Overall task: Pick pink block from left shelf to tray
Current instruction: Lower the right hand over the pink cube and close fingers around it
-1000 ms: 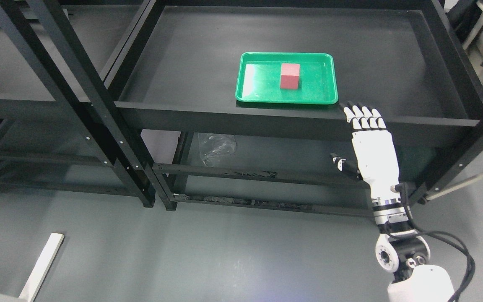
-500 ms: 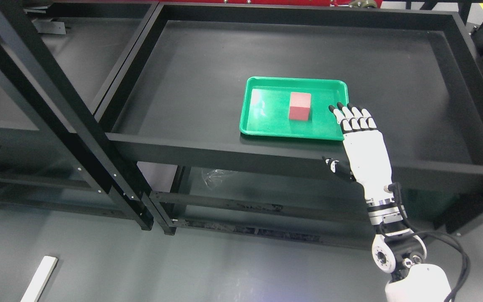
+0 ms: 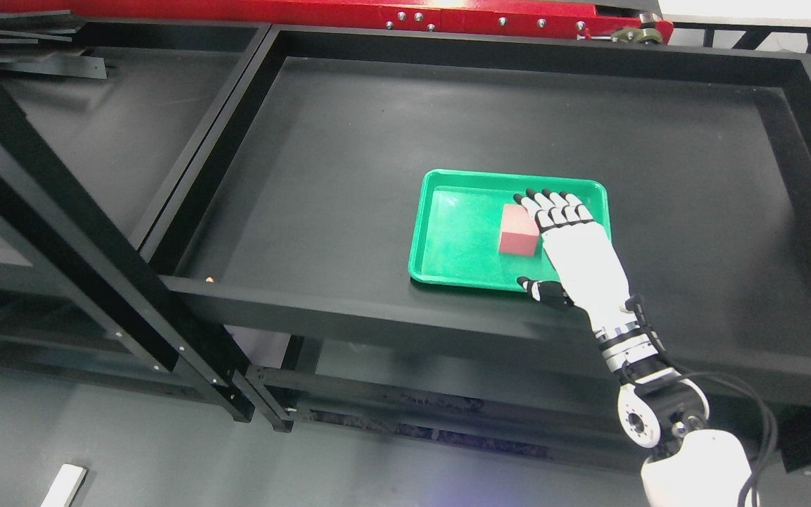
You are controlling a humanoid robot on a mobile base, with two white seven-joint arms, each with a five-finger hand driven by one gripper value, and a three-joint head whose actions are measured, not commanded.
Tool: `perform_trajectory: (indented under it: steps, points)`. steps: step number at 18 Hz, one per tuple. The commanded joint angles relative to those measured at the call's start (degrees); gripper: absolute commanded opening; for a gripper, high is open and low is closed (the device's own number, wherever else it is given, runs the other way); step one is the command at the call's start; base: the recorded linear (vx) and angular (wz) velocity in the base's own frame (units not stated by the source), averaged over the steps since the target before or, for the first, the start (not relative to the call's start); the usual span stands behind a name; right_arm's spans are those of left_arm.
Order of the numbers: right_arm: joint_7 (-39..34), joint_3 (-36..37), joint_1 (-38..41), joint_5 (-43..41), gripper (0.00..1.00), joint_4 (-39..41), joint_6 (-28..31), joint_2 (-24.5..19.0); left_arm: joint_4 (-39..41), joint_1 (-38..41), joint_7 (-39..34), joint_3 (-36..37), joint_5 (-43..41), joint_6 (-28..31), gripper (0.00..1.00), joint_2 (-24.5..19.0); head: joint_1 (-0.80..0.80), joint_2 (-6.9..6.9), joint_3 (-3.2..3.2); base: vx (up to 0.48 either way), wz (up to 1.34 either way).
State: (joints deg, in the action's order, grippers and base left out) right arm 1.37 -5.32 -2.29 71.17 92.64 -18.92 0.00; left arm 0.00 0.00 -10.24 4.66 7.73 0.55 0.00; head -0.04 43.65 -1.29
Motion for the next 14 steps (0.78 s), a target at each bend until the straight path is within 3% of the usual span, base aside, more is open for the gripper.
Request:
perform_trajectory:
  steps: [1,7,14]
  points:
    - [-3.39,-1.80,-0.61,-0.15,0.99,-2.55,0.02,1.00,1.00,-1.76,-0.04,0.00,0.00,-0.02,1.00,-1.00,0.00,0.00,0.00,0.206,0.01]
    - [-9.19,-1.80,-1.31,-0.15,0.99,-5.54,0.29,1.00,1.00,-1.67,-0.04,0.00,0.00,-0.02,1.00,-1.00,0.00,0.00,0.00,0.193,-0.05]
    - [-10.68,-1.80,-1.40,-0.06,0.99,-7.47,0.46,1.00,1.00,-1.67,-0.04,0.00,0.00,-0.02,1.00,-1.00,0.00,0.00,0.00,0.124,-0.05]
